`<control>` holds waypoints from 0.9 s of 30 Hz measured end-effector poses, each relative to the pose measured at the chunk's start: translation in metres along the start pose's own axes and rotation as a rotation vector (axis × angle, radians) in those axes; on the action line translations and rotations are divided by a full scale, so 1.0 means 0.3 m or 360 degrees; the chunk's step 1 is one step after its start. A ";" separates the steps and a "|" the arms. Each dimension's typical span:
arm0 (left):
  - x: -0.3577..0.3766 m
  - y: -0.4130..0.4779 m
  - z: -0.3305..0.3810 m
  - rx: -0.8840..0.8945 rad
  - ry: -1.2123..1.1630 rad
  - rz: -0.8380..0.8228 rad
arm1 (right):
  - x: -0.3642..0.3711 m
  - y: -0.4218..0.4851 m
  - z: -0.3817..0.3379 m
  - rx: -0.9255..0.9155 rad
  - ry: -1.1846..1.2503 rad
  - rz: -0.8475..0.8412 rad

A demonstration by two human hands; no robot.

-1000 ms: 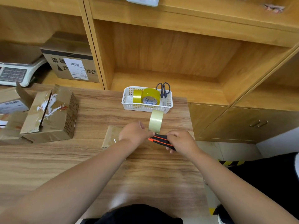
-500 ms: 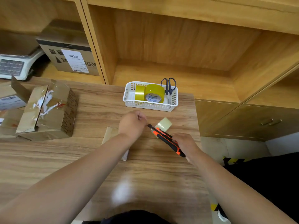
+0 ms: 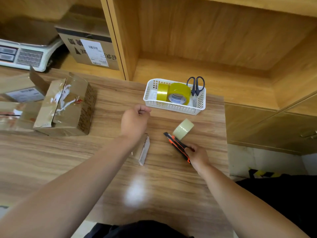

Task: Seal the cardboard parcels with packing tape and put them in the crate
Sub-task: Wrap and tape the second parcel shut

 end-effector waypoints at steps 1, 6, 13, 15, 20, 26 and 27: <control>-0.017 0.006 -0.006 0.0004 -0.0025 0.0025 | 0.007 0.005 -0.001 0.0010 -0.0031 0.0001; -0.121 0.039 -0.034 -0.0014 -0.0134 0.0139 | 0.019 0.024 -0.006 -0.0010 -0.0226 0.0047; -0.251 0.041 -0.116 -0.0097 -0.0038 0.0110 | 0.004 -0.039 -0.059 0.0087 -0.0179 0.0799; -0.279 0.030 -0.139 -0.0136 -0.0030 0.0054 | 0.003 -0.083 -0.115 -0.0078 -0.0117 0.0898; -0.310 -0.023 -0.181 -0.0181 -0.0119 -0.0236 | 0.059 -0.184 -0.306 -0.0631 -0.0071 0.0684; -0.358 -0.054 -0.259 -0.0101 -0.0005 -0.0864 | 0.174 -0.264 -0.452 -0.0782 -0.0303 -0.0097; -0.364 -0.054 -0.261 -0.0098 0.0030 -0.0960 | 0.190 -0.264 -0.459 -0.0736 -0.0295 -0.0139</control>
Point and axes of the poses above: each hand's wrist, its own y-axis towards the middle knuckle, its own x-axis out of the palm, z = x × y, the point moved 1 cm from there along y, towards the middle knuckle, and after that the axes turned 13 degrees about -y, right-handed, at the moved point
